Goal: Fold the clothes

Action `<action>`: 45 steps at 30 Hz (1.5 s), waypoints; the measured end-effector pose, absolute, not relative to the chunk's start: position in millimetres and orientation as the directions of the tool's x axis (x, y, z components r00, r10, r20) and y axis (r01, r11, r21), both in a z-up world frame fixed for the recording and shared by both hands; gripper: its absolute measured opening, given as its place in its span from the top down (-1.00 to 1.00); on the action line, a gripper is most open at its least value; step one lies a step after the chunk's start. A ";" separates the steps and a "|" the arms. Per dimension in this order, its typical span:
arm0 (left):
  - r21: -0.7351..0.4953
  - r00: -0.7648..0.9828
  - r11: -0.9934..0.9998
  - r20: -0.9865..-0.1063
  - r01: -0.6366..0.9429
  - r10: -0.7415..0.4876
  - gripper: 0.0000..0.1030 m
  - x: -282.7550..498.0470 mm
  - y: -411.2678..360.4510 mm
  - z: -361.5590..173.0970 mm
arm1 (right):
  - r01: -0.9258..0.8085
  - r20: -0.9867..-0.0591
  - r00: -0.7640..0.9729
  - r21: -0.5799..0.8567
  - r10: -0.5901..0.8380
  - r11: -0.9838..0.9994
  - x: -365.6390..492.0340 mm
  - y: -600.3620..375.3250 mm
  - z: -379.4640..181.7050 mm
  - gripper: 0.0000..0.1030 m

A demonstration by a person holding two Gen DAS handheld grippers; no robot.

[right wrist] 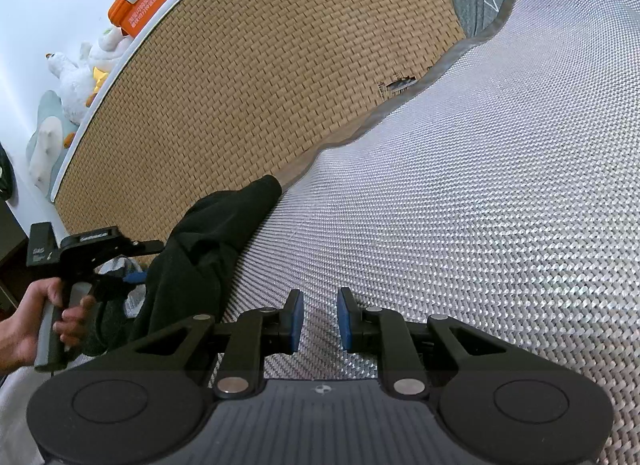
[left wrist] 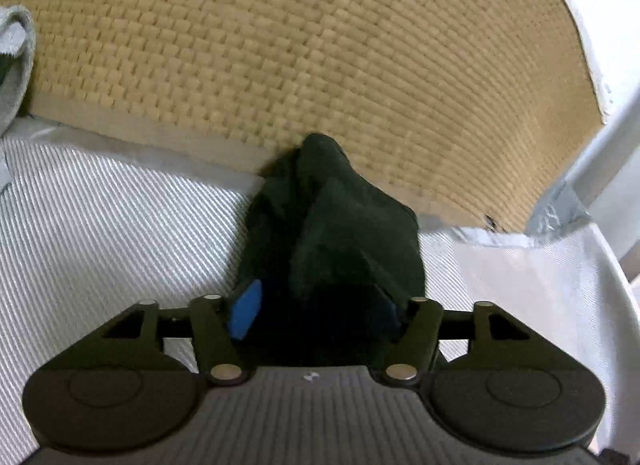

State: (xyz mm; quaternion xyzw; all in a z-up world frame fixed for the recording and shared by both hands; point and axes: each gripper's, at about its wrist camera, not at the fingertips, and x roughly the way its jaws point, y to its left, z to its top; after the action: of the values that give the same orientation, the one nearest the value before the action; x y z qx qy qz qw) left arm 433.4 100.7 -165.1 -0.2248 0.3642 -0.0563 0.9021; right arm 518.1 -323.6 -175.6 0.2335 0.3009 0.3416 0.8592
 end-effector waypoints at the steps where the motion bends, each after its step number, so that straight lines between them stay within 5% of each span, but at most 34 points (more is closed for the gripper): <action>1: -0.431 0.725 0.901 -0.637 -0.054 -0.261 -0.32 429.0 97.1 -165.4 | -0.446 -0.358 0.586 0.606 0.727 0.658 518.0 -323.3 -175.8 0.58; 3: -0.380 0.719 0.924 -0.653 -0.038 -0.239 -0.45 422.0 85.9 -166.7 | -0.446 -0.360 0.586 0.605 0.726 0.660 518.7 -322.6 -175.4 0.58; 8: -0.268 0.681 0.963 -0.709 -0.019 -0.183 -0.41 412.9 67.1 -176.6 | -0.443 -0.361 0.589 0.604 0.723 0.663 518.5 -321.5 -176.5 0.58; 10: -0.285 0.678 0.958 -0.711 -0.033 -0.188 -0.07 411.3 67.8 -182.5 | -0.443 -0.363 0.589 0.602 0.722 0.665 518.8 -321.0 -176.0 0.58; 13: -0.355 0.711 0.933 -0.671 -0.058 -0.211 0.78 404.5 74.7 -181.6 | -0.441 -0.366 0.589 0.602 0.721 0.666 519.2 -321.3 -176.2 0.59; 20: -0.262 0.776 0.965 -0.615 -0.035 -0.139 0.84 398.3 94.7 -140.5 | -0.439 -0.370 0.589 0.600 0.718 0.669 519.8 -319.8 -175.6 0.59; 24: -0.136 0.684 0.988 -0.728 -0.067 -0.054 0.74 410.2 106.3 -149.8 | -0.438 -0.372 0.589 0.600 0.718 0.670 520.4 -318.4 -175.0 0.59; 27: -0.111 0.677 0.990 -0.735 -0.088 -0.022 0.28 400.0 112.5 -152.8 | -0.437 -0.372 0.588 0.601 0.718 0.670 519.9 -319.4 -175.7 0.60; 32: -0.177 0.679 0.984 -0.720 0.015 -0.140 -0.12 360.3 101.4 -144.5 | -0.437 -0.371 0.588 0.603 0.719 0.668 520.8 -319.5 -176.0 0.60; 36: -0.114 0.670 0.990 -0.729 0.080 -0.138 -0.33 323.0 86.1 -142.3 | -0.436 -0.371 0.587 0.604 0.720 0.667 520.9 -319.8 -176.5 0.60; 41: -0.145 0.641 0.987 -0.752 0.069 -0.155 -0.37 286.8 85.4 -153.6 | -0.437 -0.372 0.586 0.602 0.720 0.668 520.9 -320.1 -176.3 0.60; 43: -0.194 0.619 0.977 -0.759 0.082 -0.203 -0.10 279.0 86.0 -162.2 | -0.438 -0.372 0.585 0.602 0.721 0.667 520.9 -320.4 -176.4 0.60; 45: -0.217 0.605 0.972 -0.763 0.091 -0.228 0.74 273.8 85.2 -167.6 | -0.440 -0.371 0.585 0.602 0.721 0.666 520.9 -320.6 -176.4 0.60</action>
State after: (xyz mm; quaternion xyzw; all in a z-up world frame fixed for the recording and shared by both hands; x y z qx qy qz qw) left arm 273.8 85.2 -167.6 -0.0783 0.4352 -0.0893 0.8925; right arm 520.9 -320.6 -176.4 0.2301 0.3061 0.3376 0.8599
